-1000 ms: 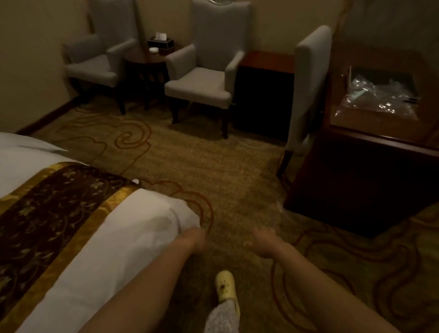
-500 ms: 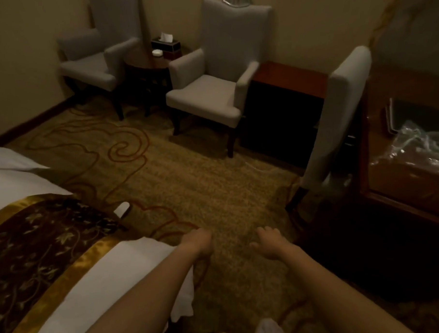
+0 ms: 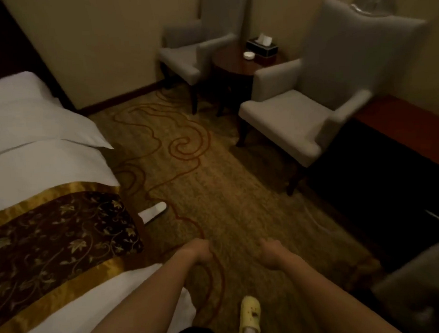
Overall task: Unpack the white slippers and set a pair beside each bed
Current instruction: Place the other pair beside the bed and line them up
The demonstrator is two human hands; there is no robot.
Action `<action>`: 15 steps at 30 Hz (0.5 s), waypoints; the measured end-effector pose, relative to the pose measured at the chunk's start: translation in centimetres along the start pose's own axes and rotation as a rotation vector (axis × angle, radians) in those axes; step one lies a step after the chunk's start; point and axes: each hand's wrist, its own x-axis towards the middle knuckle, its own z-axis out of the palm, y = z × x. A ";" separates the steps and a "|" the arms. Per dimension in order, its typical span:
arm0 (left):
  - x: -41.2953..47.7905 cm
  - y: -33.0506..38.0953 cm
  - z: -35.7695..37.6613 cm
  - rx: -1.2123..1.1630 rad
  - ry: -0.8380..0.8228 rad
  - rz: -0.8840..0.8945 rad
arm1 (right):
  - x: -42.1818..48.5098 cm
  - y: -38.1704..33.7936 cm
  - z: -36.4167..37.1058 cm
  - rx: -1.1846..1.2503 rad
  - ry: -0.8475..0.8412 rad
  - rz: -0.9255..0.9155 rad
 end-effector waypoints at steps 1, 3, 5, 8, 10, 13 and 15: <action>0.9 0.4 -1.2 -0.040 0.014 -0.016 | 1.5 -0.1 -1.7 -0.026 -0.009 -0.022; 2.5 0.9 -3.1 -0.156 0.039 -0.040 | 4.5 -0.4 -4.8 -0.076 -0.008 -0.072; 3.3 0.9 -4.4 -0.222 0.045 -0.066 | 7.0 -0.9 -7.0 -0.128 -0.025 -0.108; 4.8 -0.5 -6.1 -0.322 0.018 -0.155 | 9.8 -2.2 -9.4 -0.180 -0.073 -0.129; 5.9 -2.1 -7.3 -0.383 -0.021 -0.213 | 12.1 -3.2 -10.9 -0.194 -0.101 -0.154; 8.0 -4.8 -8.7 -0.411 -0.044 -0.322 | 16.3 -5.5 -13.3 -0.257 -0.153 -0.204; 9.7 -6.5 -10.0 -0.440 -0.031 -0.378 | 19.1 -7.5 -14.6 -0.280 -0.188 -0.215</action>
